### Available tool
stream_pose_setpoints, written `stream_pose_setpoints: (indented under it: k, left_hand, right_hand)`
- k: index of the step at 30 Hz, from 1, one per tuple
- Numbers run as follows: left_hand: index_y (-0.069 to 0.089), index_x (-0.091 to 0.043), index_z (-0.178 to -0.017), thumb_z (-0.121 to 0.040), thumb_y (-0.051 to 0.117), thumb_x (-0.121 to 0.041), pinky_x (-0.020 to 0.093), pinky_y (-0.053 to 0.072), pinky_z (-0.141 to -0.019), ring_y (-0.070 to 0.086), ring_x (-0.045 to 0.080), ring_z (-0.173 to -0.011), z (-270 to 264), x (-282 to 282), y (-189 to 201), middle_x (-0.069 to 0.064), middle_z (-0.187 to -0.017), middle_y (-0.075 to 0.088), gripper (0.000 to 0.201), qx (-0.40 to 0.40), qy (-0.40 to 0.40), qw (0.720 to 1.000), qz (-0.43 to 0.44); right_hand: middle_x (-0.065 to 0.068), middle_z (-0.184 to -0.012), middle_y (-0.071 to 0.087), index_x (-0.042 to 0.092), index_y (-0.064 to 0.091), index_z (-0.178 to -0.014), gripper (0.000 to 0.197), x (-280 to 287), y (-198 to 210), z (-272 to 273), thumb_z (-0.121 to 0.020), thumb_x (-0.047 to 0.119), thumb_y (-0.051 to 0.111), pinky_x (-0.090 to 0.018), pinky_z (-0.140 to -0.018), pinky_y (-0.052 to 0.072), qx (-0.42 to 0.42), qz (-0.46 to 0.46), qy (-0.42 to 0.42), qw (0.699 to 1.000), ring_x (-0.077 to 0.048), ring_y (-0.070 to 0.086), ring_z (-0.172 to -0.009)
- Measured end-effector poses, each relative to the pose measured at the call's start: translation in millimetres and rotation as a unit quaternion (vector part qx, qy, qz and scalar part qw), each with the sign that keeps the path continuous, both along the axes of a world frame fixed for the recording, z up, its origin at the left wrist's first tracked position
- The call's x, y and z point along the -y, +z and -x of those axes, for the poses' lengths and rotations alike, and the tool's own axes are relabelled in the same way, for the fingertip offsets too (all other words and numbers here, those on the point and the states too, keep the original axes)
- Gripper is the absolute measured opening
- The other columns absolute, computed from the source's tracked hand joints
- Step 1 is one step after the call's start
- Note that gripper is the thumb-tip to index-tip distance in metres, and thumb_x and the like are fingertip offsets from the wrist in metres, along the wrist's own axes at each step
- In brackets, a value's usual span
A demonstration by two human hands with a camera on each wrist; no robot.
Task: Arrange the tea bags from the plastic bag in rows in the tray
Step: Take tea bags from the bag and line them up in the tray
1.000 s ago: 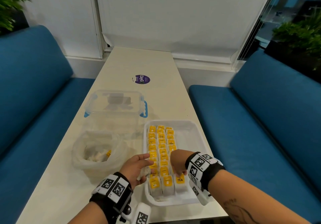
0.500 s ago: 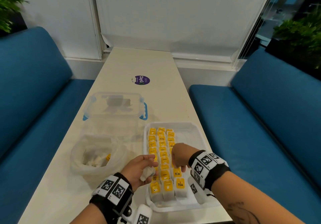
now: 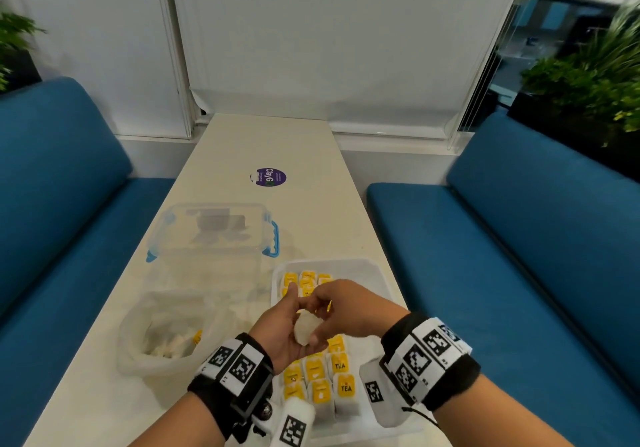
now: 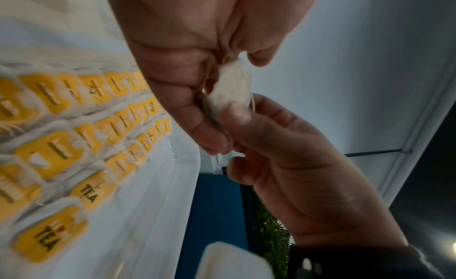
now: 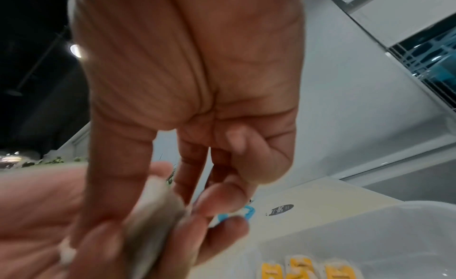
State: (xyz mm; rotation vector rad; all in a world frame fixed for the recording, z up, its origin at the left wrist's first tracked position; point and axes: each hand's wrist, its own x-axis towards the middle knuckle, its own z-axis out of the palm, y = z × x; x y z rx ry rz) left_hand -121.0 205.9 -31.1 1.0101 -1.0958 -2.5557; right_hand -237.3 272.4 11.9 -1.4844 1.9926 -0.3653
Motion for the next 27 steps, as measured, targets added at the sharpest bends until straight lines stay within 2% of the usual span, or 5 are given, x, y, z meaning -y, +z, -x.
stream_pose_setpoints:
  k: [5, 11, 20, 22, 27]
  left_hand:
    - [0.059, -0.009, -0.103, -0.093, 0.035, -0.048, 0.027, 0.057, -0.052, 0.067, 0.024, -0.067, 2.2, 3.9, 0.3, 0.012, -0.083, 0.066, 0.047, -0.02, -0.022, 1.0, 0.011]
    - [0.056, -0.008, -0.1, -0.088, 0.055, -0.003, 0.021, 0.051, -0.047, 0.064, 0.013, -0.054, 4.1, 6.7, -4.2, 0.007, -0.077, 0.064, 0.013, -0.028, -0.001, 0.996, 0.084]
    - [0.053, -0.011, -0.079, -0.092, 0.051, -0.008, 0.017, 0.04, -0.039, 0.045, 0.008, -0.039, 8.2, 14.4, -6.2, 0.005, -0.068, 0.05, 0.014, 0.025, 0.005, 0.992, 0.122]
    - [0.053, -0.012, -0.078, -0.092, 0.049, -0.008, 0.018, 0.037, -0.04, 0.043, 0.009, -0.04, 8.4, 16.9, -6.1, 0.004, -0.065, 0.049, 0.016, 0.037, -0.01, 0.991, 0.129]
    - [0.054, -0.012, -0.075, -0.091, 0.047, -0.008, 0.018, 0.034, -0.042, 0.042, 0.009, -0.039, 9.2, 20.9, -5.7, 0.002, -0.055, 0.048, 0.018, 0.063, -0.032, 0.986, 0.148]
  right_hand:
    - [0.004, -0.064, 0.048, 0.01, 0.06, -0.076, 0.012, -0.6, -9.6, 8.5, -0.079, 0.015, 0.072, -0.02, -0.055, 0.035, 0.048, 0.046, -0.061, 0.996, -0.009, 0.044, -0.058]
    - [0.001, -0.058, 0.042, 0.016, 0.045, -0.059, 0.033, -3.3, -12.3, 23.1, -0.084, 0.011, 0.067, -0.016, -0.051, 0.032, 0.112, 0.114, -0.162, 0.974, -0.008, 0.038, -0.053]
    - [-0.009, -0.07, 0.056, 0.015, 0.056, -0.094, 0.004, -5.5, -2.2, 27.7, -0.094, 0.016, 0.052, -0.022, -0.04, 0.035, 0.316, 0.102, -0.163, 0.929, -0.018, 0.053, -0.057]
    - [-0.008, -0.075, 0.056, 0.017, 0.06, -0.105, 0.03, -6.3, 0.5, 32.4, -0.09, -0.002, 0.041, -0.023, -0.039, 0.037, 0.38, 0.096, -0.145, 0.909, -0.023, 0.058, -0.062]
    - [-0.006, -0.08, 0.066, 0.019, 0.07, -0.093, 0.032, -3.6, 2.5, 35.1, -0.082, -0.008, 0.056, -0.019, -0.043, 0.041, 0.229, 0.07, -0.037, 0.97, -0.016, 0.062, -0.065]
